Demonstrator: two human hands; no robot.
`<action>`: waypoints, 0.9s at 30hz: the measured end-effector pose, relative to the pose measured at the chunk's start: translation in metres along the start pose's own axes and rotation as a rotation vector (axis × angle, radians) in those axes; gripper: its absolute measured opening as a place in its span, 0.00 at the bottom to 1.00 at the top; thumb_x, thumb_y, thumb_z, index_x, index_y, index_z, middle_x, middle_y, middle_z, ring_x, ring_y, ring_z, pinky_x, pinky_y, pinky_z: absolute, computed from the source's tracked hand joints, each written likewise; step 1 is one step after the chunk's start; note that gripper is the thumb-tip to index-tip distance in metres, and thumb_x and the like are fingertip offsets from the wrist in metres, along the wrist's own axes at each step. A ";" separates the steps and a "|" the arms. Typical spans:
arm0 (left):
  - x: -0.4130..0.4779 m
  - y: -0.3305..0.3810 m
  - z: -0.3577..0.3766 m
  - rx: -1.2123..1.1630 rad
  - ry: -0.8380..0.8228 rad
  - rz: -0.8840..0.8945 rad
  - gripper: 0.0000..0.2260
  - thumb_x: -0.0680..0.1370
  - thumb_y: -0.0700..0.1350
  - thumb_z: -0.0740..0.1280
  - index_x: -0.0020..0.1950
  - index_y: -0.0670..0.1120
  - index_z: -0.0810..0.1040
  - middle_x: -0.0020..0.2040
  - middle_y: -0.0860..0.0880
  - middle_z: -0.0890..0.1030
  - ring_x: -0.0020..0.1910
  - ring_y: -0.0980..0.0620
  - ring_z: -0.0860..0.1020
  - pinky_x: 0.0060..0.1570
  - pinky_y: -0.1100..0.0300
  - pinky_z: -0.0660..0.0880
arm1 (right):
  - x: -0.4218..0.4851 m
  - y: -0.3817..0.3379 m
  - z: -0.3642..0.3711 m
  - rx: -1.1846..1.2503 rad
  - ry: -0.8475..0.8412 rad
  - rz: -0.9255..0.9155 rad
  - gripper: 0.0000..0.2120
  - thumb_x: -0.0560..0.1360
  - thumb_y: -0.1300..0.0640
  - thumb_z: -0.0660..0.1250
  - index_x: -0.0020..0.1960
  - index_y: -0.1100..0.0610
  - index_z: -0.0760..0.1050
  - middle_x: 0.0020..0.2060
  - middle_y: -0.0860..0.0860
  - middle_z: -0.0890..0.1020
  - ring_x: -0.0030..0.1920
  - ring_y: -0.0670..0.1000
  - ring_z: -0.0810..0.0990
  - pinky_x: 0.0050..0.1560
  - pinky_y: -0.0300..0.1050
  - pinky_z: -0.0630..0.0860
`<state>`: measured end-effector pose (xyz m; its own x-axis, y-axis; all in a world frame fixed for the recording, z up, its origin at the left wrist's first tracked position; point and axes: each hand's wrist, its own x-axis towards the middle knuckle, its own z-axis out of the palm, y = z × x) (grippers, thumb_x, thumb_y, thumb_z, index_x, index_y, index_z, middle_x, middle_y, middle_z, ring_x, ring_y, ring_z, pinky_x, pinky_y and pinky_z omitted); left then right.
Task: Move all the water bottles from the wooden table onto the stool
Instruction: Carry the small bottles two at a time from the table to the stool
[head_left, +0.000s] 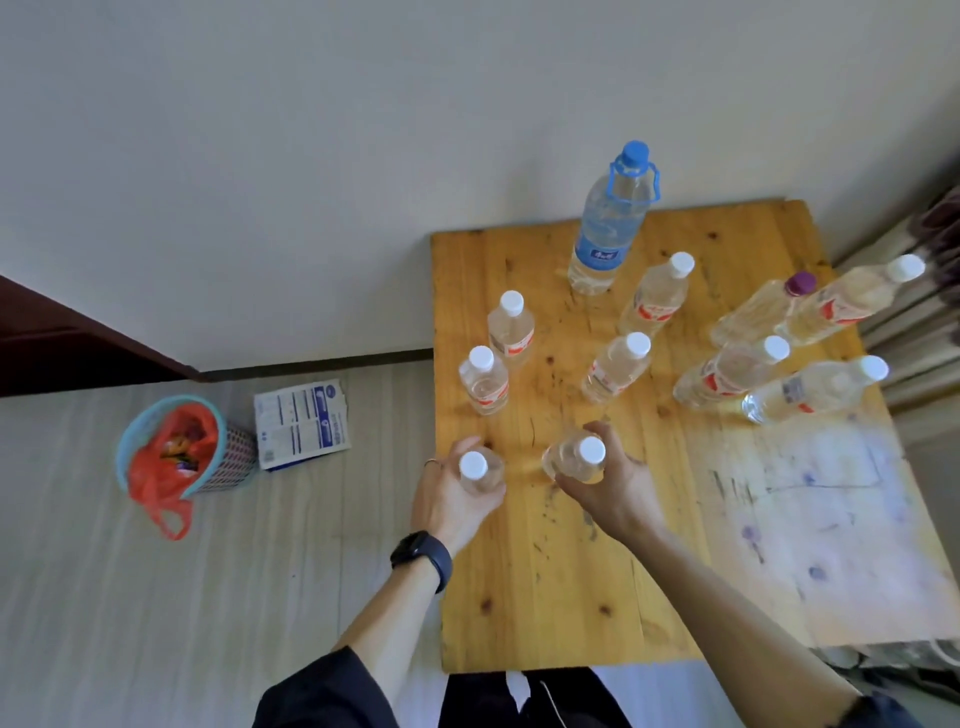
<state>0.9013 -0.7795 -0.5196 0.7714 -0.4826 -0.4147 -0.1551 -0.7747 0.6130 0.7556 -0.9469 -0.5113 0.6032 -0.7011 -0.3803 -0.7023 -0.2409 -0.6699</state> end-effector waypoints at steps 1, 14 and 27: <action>-0.006 0.001 0.003 0.010 0.023 -0.019 0.28 0.67 0.65 0.75 0.64 0.66 0.69 0.51 0.54 0.78 0.48 0.55 0.76 0.33 0.70 0.66 | -0.007 0.000 0.002 0.000 0.025 0.010 0.32 0.68 0.46 0.77 0.66 0.44 0.65 0.47 0.48 0.82 0.41 0.53 0.80 0.39 0.44 0.76; -0.059 -0.006 0.031 -0.023 0.087 -0.107 0.29 0.67 0.61 0.77 0.61 0.59 0.67 0.53 0.49 0.75 0.43 0.57 0.70 0.29 0.63 0.65 | -0.089 0.022 0.047 -0.020 0.131 0.137 0.35 0.67 0.42 0.76 0.66 0.48 0.62 0.56 0.48 0.78 0.46 0.55 0.81 0.40 0.45 0.74; -0.029 -0.023 0.017 -0.054 -0.170 0.136 0.30 0.66 0.58 0.80 0.63 0.61 0.71 0.61 0.57 0.78 0.61 0.55 0.76 0.57 0.62 0.74 | -0.064 0.036 0.047 0.098 0.018 0.004 0.36 0.65 0.40 0.78 0.68 0.42 0.66 0.62 0.39 0.77 0.58 0.47 0.79 0.52 0.38 0.74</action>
<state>0.8721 -0.7544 -0.5329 0.6298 -0.6467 -0.4302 -0.2141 -0.6770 0.7041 0.7094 -0.8794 -0.5409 0.5929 -0.7140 -0.3724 -0.6640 -0.1718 -0.7277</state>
